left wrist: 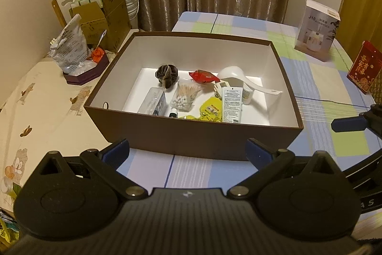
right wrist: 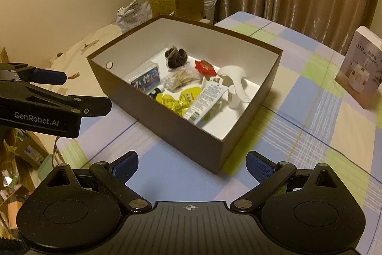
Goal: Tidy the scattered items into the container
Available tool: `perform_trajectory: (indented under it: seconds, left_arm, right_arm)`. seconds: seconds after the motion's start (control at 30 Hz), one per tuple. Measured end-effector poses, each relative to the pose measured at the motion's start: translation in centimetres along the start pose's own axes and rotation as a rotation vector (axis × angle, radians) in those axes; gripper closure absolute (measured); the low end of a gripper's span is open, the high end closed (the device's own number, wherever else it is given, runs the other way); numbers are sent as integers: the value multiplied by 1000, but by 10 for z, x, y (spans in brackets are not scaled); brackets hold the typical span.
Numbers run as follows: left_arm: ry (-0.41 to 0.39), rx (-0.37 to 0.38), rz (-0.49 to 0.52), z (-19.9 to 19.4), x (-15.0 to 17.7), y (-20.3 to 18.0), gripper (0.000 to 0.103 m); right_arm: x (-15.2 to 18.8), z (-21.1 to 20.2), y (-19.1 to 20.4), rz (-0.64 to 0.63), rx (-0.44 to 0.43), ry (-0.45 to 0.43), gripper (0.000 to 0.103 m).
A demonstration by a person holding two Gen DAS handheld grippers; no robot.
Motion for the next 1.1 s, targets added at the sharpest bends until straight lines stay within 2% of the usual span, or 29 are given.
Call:
perform_trajectory:
  seconds: [0.43, 1.1]
  left_arm:
    - [17, 13, 20, -2, 14, -15, 1]
    - [6, 14, 32, -5, 26, -23, 1]
  right_arm:
    - [16, -6, -8, 12, 36, 8, 1]
    - [22, -5, -11, 11, 26, 10, 1]
Point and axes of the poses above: each gripper's, at about its wrist camera, not at the fingertips, and z roughly the way its jaws point, y to its left, x to its underside, the point moved 5 cm from there along z, roughly the way its jaws point, and after that the axes turned 1 degree about -z, right-handed, at the moved point
